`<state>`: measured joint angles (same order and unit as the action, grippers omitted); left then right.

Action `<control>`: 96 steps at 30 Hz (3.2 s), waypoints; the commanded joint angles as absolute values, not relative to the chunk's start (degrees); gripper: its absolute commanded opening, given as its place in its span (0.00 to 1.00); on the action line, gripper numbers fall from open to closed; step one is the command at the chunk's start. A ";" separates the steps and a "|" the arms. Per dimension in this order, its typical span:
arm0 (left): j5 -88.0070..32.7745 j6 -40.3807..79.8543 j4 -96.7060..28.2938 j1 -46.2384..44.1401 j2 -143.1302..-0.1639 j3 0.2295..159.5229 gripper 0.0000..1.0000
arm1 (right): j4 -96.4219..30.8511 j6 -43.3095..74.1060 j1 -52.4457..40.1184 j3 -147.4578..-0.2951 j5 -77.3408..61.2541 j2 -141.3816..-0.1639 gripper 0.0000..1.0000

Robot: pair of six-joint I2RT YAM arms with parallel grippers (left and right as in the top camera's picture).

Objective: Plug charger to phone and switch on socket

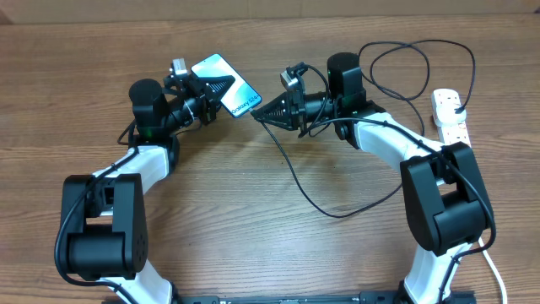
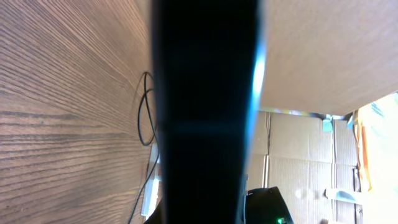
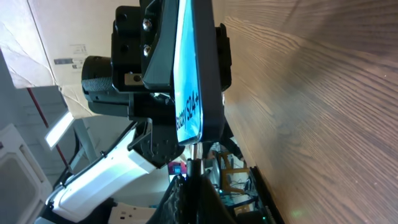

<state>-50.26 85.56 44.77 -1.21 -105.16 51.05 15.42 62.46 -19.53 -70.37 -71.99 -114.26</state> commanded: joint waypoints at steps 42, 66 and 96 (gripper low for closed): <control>-68.36 87.42 48.71 -5.32 -104.62 51.88 0.04 | 18.79 58.67 -18.39 -70.50 -65.76 -112.95 0.04; -74.35 84.51 48.69 -0.95 -104.62 51.88 0.04 | 14.61 49.17 -15.75 -70.50 -74.32 -112.95 0.04; -66.92 66.83 31.55 8.47 -104.62 51.88 0.04 | -31.83 7.33 -26.17 -71.05 -15.44 -100.92 0.73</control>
